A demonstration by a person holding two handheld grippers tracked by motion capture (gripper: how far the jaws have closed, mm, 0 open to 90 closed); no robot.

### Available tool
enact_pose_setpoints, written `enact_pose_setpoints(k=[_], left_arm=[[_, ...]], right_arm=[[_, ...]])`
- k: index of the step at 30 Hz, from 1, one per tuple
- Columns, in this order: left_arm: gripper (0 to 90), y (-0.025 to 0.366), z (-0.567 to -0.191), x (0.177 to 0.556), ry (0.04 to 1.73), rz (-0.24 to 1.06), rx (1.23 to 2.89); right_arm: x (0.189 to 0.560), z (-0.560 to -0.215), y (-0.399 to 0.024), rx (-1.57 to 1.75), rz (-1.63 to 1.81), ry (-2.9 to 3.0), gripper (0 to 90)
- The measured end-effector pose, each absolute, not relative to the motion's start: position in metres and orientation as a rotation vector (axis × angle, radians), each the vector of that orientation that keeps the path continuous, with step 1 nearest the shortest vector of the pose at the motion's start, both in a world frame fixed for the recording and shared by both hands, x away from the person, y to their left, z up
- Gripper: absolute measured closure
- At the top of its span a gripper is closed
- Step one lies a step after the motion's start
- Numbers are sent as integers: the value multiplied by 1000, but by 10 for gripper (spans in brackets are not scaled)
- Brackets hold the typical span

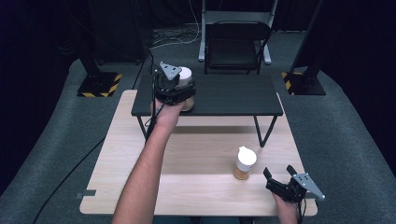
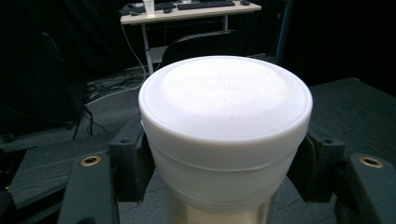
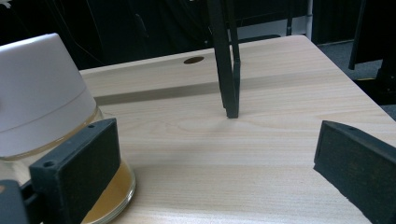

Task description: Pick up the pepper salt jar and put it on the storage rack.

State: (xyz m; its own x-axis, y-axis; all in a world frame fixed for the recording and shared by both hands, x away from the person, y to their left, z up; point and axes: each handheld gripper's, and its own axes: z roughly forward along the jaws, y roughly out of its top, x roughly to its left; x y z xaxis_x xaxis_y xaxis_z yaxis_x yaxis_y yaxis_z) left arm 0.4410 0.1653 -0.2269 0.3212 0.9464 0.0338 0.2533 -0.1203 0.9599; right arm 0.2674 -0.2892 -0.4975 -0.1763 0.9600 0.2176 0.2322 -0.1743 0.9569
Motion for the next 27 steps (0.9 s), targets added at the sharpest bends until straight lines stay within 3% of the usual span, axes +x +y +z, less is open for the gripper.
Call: enact_pose_setpoints(k=[4,5,6,7,8,9,27], left_arm=[[296,165,-227,442,1112,878,1608],[209,164,-227,442,1119,877,1607],[209,165,-227,442,1125,868,1602],[154,166,-227,442,1131,858,1596],[41,167,-228,440,1127,863,1584],[5,167,-228,440,1127,863,1584],[0,193,-233,408,1063,867,1597]], right_arm=[[268,-497,-290,1423,1401,1428,0],[268,-497,-289,1420,1399,1428,0],[268,-497,-289,1420,1399,1428,0],[268,-497,-289,1420,1399,1429,0],[267,-497,-289,1419,1401,1426,0],[267,-497,-289,1419,1401,1426,0],[268,-496,-287,1412,1384,1437,0]])
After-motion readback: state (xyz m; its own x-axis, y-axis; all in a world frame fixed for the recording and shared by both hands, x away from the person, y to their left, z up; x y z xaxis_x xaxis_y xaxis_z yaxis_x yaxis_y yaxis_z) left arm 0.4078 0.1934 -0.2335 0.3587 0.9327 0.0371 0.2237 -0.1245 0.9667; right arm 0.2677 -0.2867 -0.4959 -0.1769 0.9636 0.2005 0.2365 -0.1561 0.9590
